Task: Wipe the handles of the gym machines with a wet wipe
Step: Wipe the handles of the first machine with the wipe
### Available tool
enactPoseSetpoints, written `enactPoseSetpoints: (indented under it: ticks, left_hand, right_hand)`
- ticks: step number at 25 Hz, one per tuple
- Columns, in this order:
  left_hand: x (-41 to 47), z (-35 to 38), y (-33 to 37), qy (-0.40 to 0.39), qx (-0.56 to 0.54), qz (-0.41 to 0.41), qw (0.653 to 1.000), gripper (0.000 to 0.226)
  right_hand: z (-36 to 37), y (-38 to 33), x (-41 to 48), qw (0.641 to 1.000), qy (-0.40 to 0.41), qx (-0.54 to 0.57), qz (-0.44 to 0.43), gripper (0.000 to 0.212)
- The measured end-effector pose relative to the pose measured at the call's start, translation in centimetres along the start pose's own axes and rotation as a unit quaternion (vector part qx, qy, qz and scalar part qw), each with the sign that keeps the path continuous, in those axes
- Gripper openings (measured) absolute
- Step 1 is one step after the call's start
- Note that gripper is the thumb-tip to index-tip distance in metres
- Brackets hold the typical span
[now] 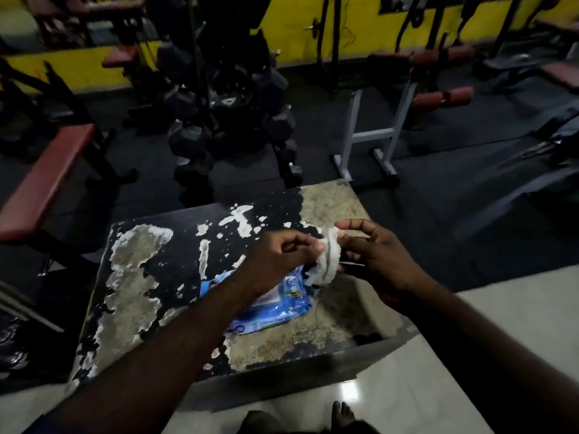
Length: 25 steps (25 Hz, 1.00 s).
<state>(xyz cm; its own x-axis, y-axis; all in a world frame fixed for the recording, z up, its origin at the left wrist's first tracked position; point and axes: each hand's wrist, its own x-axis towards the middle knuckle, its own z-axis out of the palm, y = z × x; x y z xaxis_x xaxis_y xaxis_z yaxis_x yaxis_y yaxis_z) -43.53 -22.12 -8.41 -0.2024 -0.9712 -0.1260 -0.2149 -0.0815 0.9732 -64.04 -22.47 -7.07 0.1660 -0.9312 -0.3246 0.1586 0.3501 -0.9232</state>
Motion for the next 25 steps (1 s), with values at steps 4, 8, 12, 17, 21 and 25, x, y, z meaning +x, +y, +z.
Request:
enactPoseSetpoints:
  ticks: [4, 8, 12, 17, 21, 25]
  left_hand:
    - [1.8, 4.5, 3.1, -0.073, 0.014, 0.069, 0.995, 0.016]
    - [1.9, 9.7, 5.4, -0.185, -0.007, 0.098, 0.978, 0.026]
    - [-1.5, 16.8, 5.8, -0.340, 0.008, 0.116, 0.933, 0.021]
    - [-8.7, 26.6, 7.1, -0.473, -0.032, -0.006, 0.880, 0.030]
    - [-14.1, 36.3, 8.6, -0.570, -0.018, -0.073, 0.818, 0.033]
    - [-19.1, 47.2, 9.4, -0.622, -0.002, -0.056, 0.781, 0.011]
  right_hand:
    - [-2.8, -2.1, -4.3, 0.991, 0.093, -0.011, -0.093, 0.024]
    - [-5.0, -2.0, -10.9, 0.959, 0.251, 0.007, -0.128, 0.058]
    - [-6.6, 1.8, -19.6, 0.902, 0.413, -0.038, -0.121, 0.035]
    - [-9.2, 5.7, -32.4, 0.830, 0.537, 0.074, -0.132, 0.006]
    - [-13.5, 9.0, -41.7, 0.779, 0.592, 0.149, -0.142, 0.014]
    - [-19.7, 11.6, -49.1, 0.700, 0.670, 0.169, -0.181, 0.026]
